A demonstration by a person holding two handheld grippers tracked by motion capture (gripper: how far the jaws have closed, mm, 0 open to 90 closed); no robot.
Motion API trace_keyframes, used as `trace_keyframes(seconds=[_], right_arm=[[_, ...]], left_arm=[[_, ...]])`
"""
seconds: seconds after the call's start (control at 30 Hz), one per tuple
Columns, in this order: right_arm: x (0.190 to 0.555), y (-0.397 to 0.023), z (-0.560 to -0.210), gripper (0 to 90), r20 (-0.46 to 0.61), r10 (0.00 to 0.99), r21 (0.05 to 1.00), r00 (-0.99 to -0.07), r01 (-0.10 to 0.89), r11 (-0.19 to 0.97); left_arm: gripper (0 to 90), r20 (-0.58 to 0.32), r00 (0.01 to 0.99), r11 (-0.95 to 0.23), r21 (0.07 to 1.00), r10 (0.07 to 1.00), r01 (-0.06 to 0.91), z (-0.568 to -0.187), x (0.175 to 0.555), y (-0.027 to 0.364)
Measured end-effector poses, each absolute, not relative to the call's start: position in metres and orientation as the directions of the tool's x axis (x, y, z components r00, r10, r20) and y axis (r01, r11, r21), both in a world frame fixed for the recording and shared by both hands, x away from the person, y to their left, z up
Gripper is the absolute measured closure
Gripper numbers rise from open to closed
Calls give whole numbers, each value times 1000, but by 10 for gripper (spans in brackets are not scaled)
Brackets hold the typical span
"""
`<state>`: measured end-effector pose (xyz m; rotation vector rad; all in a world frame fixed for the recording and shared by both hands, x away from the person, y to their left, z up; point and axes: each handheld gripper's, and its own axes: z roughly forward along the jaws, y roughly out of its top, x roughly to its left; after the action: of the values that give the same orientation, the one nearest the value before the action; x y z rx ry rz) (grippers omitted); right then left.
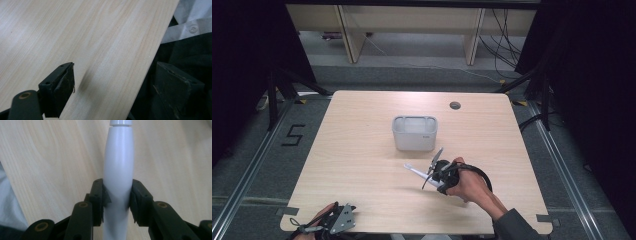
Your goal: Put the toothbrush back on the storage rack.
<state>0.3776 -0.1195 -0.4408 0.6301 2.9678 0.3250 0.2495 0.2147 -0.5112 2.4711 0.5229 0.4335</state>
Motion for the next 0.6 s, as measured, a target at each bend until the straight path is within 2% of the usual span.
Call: trace_keyframes(seconds=[0.07, 0.1, 0.13, 0.27, 0.3, 0.33, 0.5, 0.6], right_arm=[[380, -125, -433, 665, -39, 401, 257, -915, 379, 889], [382, -129, -425, 665, -44, 417, 308, -908, 385, 870], [382, -129, -425, 665, -44, 417, 308, -908, 385, 870], [387, -136, -407, 665, -58, 429, 438, -901, 363, 822], [389, -139, -400, 665, -52, 445, 495, -894, 364, 789], [389, -139, -400, 665, -52, 445, 495, -894, 364, 789], [394, -145, -388, 666, -26, 465, 635, -885, 344, 691], [400, -149, -382, 665, -27, 467, 681, -884, 326, 656]], left_arm=[[165, 188, 871, -762, 588, 455, 271, -512, 250, 215], [164, 188, 870, -761, 588, 457, 272, -511, 250, 215], [164, 187, 870, -761, 589, 456, 272, -511, 250, 215], [164, 178, 866, -754, 591, 467, 286, -512, 250, 215], [164, 187, 871, -761, 589, 455, 271, -511, 250, 215], [164, 187, 871, -761, 589, 455, 271, -511, 250, 215], [164, 176, 868, -754, 592, 464, 283, -511, 250, 215], [164, 187, 871, -762, 589, 454, 271, -512, 250, 215]])
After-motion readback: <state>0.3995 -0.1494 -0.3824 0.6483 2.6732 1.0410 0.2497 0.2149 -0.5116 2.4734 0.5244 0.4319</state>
